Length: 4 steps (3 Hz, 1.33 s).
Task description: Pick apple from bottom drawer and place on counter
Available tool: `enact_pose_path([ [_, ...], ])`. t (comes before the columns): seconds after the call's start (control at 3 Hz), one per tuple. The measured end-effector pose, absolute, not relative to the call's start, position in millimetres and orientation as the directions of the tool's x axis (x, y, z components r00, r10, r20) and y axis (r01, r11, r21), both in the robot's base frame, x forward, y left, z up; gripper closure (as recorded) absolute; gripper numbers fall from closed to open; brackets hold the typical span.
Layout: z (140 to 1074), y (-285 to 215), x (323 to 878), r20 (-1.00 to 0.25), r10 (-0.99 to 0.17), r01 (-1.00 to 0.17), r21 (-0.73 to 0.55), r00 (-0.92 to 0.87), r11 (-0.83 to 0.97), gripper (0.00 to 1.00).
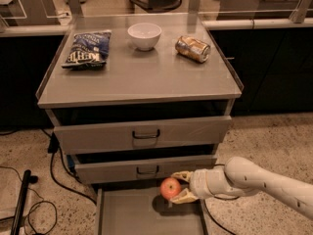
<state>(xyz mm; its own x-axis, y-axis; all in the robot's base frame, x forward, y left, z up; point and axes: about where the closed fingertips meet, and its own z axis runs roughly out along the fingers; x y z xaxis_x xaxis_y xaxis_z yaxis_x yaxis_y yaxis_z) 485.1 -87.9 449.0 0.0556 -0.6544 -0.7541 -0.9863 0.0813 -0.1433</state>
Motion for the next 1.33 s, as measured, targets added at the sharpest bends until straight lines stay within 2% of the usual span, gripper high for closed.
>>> enact_pose_path([
  [0.33, 485, -102, 481, -0.771, -0.637, -0.955, -0.185, -0.006, 0.232, 1.0],
  [0.67, 488, -99, 479, -0.765, -0.644, -0.956, -0.19, 0.001, 0.223, 1.0],
  [1.33, 573, -90, 457, -0.729, -0.673, -0.94, -0.303, 0.125, 0.155, 1.0],
])
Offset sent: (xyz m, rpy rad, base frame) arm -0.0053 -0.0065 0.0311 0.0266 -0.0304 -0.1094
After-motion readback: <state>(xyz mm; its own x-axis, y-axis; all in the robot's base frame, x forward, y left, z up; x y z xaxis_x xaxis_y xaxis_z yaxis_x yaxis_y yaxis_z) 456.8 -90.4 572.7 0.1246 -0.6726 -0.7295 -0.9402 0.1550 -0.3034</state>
